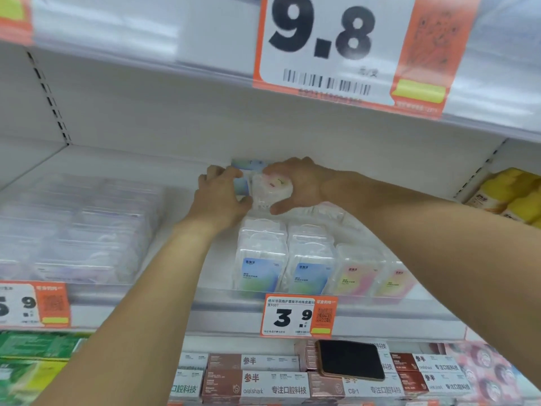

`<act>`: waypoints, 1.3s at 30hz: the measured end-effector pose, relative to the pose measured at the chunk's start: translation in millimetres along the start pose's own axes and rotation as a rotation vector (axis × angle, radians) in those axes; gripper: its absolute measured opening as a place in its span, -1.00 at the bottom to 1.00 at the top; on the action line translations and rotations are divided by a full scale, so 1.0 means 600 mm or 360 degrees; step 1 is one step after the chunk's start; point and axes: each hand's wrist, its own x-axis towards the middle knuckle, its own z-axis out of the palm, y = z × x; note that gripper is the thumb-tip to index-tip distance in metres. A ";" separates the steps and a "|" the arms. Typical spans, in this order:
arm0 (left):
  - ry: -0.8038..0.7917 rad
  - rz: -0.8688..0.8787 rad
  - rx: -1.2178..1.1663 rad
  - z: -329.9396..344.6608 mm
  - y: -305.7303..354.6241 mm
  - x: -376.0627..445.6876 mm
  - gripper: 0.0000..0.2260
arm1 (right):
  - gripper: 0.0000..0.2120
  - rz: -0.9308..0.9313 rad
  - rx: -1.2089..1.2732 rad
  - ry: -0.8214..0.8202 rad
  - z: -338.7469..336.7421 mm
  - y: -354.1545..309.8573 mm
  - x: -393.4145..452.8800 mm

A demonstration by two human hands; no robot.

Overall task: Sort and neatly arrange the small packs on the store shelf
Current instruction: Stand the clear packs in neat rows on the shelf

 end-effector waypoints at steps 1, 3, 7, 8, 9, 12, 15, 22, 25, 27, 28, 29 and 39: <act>-0.0054 0.0008 0.0005 0.002 0.000 0.000 -0.52 | -0.12 -0.0002 -0.0064 0.0012 -0.001 0.001 0.004; -0.0098 0.0051 -0.0041 0.003 0.003 0.001 -0.51 | -0.29 -0.0014 -0.0037 0.0076 -0.010 0.005 -0.003; -0.0103 0.0087 -0.0451 -0.007 0.030 0.001 -0.60 | -0.43 0.0086 0.0526 0.0126 -0.020 0.001 -0.031; -0.0092 0.0058 -0.0621 -0.011 0.040 -0.002 -0.65 | -0.44 0.0093 0.0640 0.0191 -0.020 -0.002 -0.038; -0.0077 0.0018 -0.0792 -0.016 0.049 -0.004 -0.68 | -0.44 0.0078 0.0727 0.0269 -0.020 -0.004 -0.046; -0.0024 -0.0104 -0.1268 -0.030 0.061 -0.014 -0.71 | -0.46 -0.0030 0.0885 0.0230 -0.030 0.003 -0.071; 0.0060 -0.0073 -0.1362 -0.044 0.055 -0.014 -0.71 | -0.52 0.0031 0.1077 0.0100 -0.045 0.047 -0.081; 0.0135 0.0091 -0.1145 -0.064 0.055 -0.018 -0.45 | -0.17 0.0800 0.0436 -0.0244 -0.034 0.187 -0.099; 0.0102 0.0154 -0.1078 -0.062 0.070 -0.019 -0.55 | -0.12 0.0916 0.0898 -0.0322 -0.007 0.213 -0.122; 0.0080 0.0268 -0.1023 -0.058 0.087 -0.024 -0.60 | -0.31 0.0923 0.1023 -0.0191 0.004 0.220 -0.133; 0.0072 0.0331 -0.0978 -0.057 0.095 -0.027 -0.60 | -0.39 0.0903 0.1017 -0.0145 0.007 0.221 -0.138; 0.0066 0.0389 -0.0934 -0.057 0.104 -0.030 -0.61 | -0.39 0.0873 0.0998 -0.0101 0.008 0.223 -0.142; 0.0064 0.0556 -0.0679 -0.042 0.173 -0.061 -0.68 | -0.56 0.0365 0.1451 0.0433 0.004 0.216 -0.236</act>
